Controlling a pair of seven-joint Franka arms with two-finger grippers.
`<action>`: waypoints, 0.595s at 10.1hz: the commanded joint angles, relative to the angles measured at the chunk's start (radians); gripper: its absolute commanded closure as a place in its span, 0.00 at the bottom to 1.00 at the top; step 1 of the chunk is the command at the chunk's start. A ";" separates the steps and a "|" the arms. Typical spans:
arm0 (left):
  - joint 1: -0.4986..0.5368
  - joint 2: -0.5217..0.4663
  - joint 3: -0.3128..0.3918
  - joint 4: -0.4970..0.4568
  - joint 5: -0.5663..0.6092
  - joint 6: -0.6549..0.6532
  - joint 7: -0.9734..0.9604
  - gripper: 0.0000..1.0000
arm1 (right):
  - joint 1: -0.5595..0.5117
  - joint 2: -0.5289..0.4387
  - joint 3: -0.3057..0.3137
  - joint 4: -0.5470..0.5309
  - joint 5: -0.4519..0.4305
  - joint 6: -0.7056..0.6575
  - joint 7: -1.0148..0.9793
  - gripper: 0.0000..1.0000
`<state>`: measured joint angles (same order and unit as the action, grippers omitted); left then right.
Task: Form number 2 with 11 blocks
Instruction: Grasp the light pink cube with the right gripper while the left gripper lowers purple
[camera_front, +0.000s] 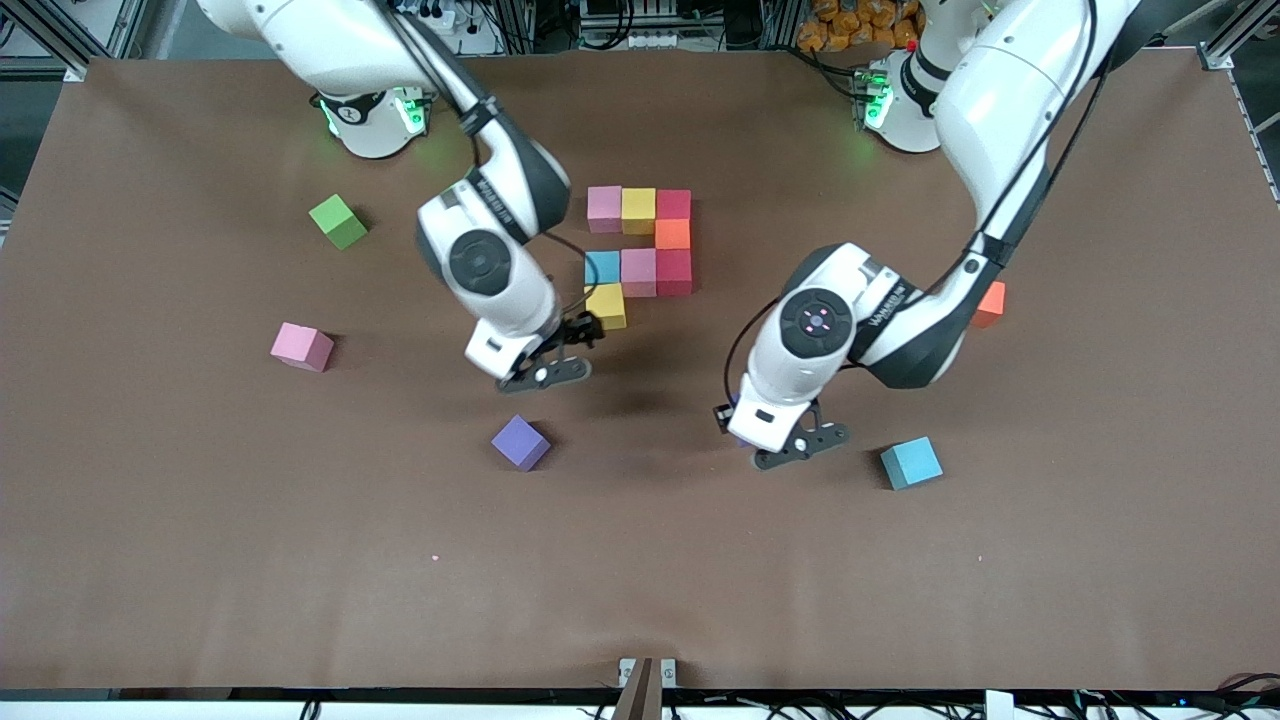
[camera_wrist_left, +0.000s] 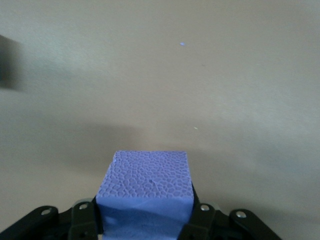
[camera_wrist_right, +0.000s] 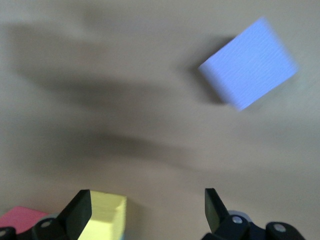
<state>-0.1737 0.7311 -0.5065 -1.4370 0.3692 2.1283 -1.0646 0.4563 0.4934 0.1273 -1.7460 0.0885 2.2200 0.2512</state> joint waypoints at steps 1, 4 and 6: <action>-0.084 0.060 0.014 0.105 -0.030 -0.004 -0.026 0.60 | -0.068 0.010 0.011 0.045 -0.016 -0.023 -0.258 0.00; -0.147 0.103 0.013 0.170 -0.049 -0.004 -0.049 0.63 | -0.154 0.051 0.011 0.097 -0.064 -0.023 -0.516 0.00; -0.194 0.161 0.019 0.220 -0.049 0.015 -0.083 0.68 | -0.229 0.062 0.011 0.097 -0.075 -0.023 -0.649 0.00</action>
<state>-0.3287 0.8317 -0.5041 -1.2932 0.3418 2.1379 -1.1373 0.2833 0.5315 0.1229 -1.6786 0.0342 2.2124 -0.3122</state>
